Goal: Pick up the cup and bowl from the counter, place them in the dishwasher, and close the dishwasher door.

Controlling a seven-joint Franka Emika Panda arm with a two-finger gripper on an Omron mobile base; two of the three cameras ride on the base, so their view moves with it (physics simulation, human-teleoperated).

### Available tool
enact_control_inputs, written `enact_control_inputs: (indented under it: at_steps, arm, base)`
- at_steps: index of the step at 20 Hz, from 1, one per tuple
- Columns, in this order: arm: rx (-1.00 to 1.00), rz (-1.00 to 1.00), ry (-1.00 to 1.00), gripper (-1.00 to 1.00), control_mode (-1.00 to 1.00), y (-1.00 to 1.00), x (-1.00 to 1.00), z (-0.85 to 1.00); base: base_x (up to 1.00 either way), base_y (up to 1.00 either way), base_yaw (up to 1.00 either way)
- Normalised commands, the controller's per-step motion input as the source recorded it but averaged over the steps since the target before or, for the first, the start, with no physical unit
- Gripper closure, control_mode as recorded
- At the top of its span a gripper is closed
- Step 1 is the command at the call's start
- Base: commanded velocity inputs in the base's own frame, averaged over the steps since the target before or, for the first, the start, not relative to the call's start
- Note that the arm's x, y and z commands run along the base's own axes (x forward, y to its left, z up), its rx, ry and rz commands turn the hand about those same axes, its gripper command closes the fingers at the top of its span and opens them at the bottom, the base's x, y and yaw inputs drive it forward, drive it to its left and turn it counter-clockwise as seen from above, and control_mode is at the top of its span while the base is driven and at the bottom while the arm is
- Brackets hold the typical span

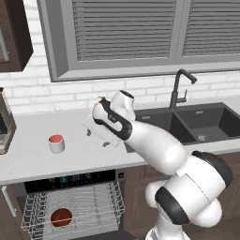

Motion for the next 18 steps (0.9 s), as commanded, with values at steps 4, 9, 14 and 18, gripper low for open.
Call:
enact_control_inputs:
  at_steps: [4,9,14,18]
  arm:
    - [-0.01,0.18,0.02,-1.0,-1.0,0.23,0.68,0.14]
    - [-0.1,0.16,0.0,-1.0,-1.0,0.52,0.55,-0.02]
    - [-0.19,0.14,0.0,-1.0,-1.0,0.68,0.42,-0.32]
    - [-0.21,0.11,0.0,-1.0,-1.0,0.52,0.36,-0.43]
  base:
    - [0.0,0.0,0.0]
    - [0.0,0.0,0.0]
    - [0.0,0.0,0.0]
    - [0.0,0.0,0.0]
